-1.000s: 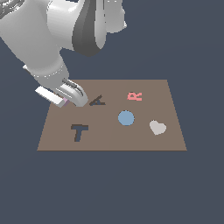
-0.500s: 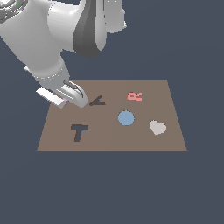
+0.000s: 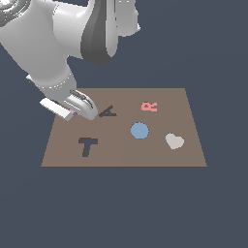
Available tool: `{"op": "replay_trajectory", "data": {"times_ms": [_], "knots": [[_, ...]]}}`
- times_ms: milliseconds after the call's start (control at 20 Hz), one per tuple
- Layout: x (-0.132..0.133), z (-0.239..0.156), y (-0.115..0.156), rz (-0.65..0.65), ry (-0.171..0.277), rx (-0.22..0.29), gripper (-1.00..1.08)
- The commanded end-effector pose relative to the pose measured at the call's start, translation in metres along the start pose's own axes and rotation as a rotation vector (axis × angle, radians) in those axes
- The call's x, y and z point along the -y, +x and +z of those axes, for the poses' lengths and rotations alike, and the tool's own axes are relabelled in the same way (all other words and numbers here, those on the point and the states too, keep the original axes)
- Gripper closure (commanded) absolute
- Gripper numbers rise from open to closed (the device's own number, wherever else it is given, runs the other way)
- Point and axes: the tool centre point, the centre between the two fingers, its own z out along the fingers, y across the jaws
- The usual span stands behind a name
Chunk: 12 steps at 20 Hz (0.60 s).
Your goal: Insert a designated object into the corresponding slot on a board.
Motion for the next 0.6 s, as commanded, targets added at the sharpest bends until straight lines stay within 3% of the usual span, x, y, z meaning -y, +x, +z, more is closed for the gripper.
{"op": "replay_trajectory", "data": {"times_ms": [0, 550], "knots": [[0.003, -0.001, 0.004, -0.017, 0.0, 0.0, 1.08], [0.04, -0.004, 0.04, -0.192, 0.0, -0.001, 1.08]]}}
